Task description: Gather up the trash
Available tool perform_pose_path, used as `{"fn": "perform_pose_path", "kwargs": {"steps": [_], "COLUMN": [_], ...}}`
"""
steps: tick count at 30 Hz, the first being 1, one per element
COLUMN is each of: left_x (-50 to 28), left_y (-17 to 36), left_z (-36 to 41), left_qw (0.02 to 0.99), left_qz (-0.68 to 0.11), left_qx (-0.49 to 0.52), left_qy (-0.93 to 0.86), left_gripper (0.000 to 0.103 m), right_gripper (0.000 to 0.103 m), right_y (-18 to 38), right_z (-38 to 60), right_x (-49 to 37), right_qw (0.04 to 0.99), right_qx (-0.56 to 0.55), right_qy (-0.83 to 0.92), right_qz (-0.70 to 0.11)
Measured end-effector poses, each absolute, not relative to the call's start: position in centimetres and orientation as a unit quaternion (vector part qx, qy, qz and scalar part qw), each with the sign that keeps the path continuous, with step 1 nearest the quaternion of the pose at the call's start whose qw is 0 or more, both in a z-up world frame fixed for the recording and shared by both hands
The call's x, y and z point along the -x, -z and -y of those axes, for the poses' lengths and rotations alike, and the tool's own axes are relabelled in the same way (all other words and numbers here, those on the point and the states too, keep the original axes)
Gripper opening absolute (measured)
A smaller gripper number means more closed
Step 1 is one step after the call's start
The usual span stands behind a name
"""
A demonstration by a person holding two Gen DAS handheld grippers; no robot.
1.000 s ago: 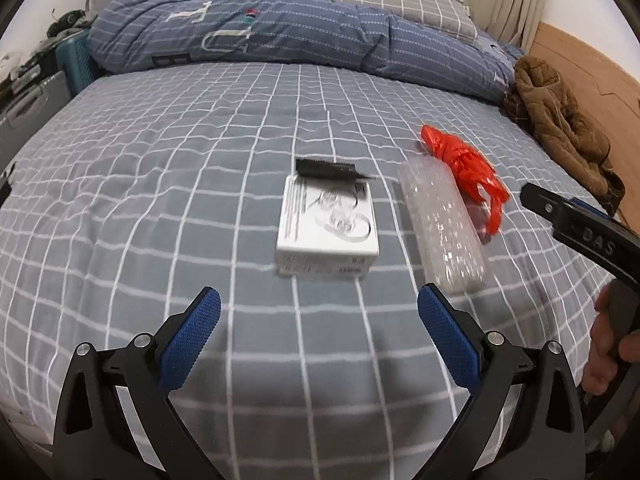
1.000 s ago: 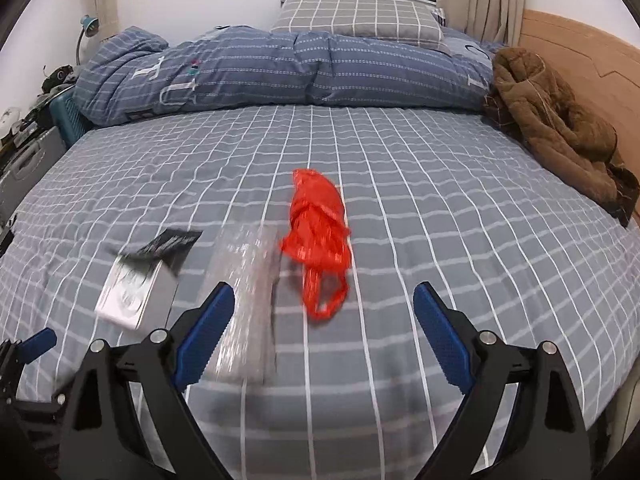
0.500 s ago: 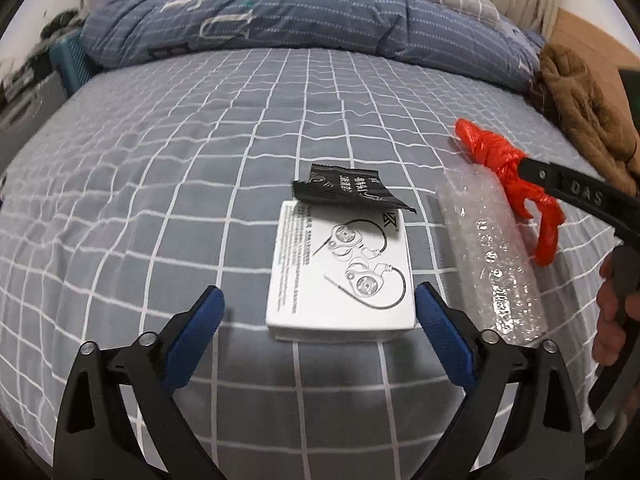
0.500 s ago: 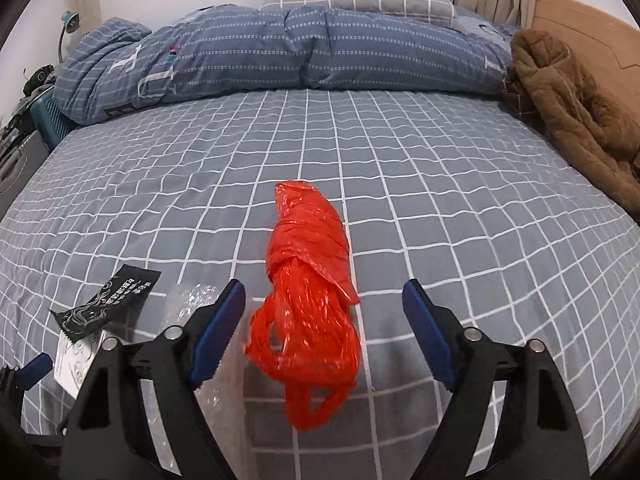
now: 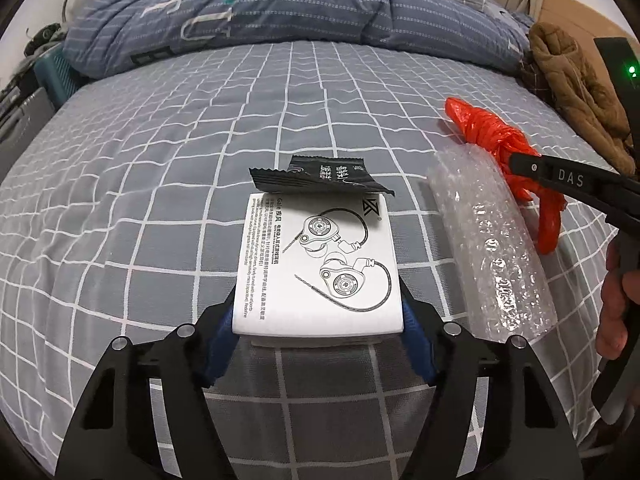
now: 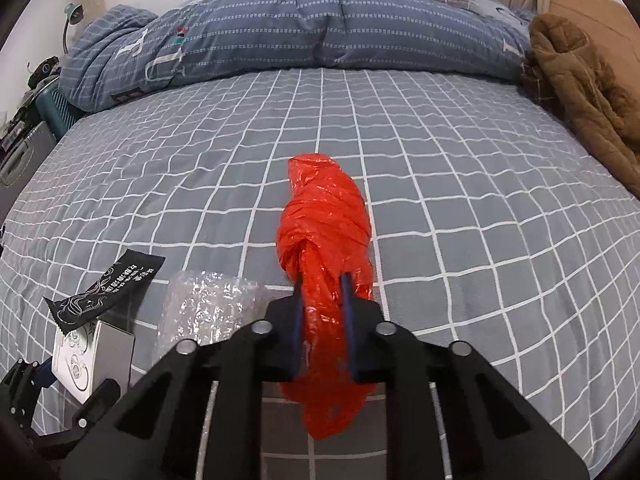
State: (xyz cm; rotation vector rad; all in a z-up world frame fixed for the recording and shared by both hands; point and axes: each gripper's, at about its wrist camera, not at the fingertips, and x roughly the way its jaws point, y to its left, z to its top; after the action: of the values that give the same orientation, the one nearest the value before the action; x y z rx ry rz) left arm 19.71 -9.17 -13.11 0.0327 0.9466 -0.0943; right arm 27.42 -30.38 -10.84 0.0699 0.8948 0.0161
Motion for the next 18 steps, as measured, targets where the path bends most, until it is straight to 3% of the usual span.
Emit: {"fn": "perform_pose_path", "kwargs": {"steps": [18], "left_x": [-16.0], "left_y": [8.1], "left_z": [6.7], "left_qw": [0.903], "left_qz": [-0.427], "left_qx": [0.003], "left_qy": [0.056], "left_gripper": [0.068], "right_gripper": [0.013], "right_y": [6.1], "right_z": [28.5], "right_x": [-23.2], "right_qw": [0.924], "right_qx": [-0.008], "right_qy": [-0.012], "right_qz": [-0.381]}}
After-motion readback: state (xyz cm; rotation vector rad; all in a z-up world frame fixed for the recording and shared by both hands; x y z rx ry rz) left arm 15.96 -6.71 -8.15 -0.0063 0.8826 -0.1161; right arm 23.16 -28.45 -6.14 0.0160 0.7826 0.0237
